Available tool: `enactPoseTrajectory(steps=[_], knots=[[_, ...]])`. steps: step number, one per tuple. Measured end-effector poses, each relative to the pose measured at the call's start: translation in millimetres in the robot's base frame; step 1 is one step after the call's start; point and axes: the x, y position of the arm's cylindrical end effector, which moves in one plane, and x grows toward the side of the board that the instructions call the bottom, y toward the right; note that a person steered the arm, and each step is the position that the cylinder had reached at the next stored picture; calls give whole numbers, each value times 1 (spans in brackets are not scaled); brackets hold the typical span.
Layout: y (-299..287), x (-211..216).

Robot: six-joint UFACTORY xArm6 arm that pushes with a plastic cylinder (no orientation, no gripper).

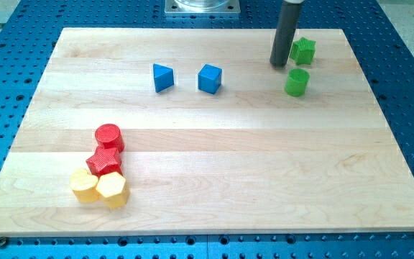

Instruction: Point your arm bottom right to green circle

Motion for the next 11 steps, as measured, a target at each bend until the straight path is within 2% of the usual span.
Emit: enactPoseTrajectory(steps=[1,2,3,4,5,6,8,9,10,11], knots=[[54,10],[78,-16],[77,-20],[107,18],[131,74],[106,118],[88,85],[86,89],[51,104],[21,88]])
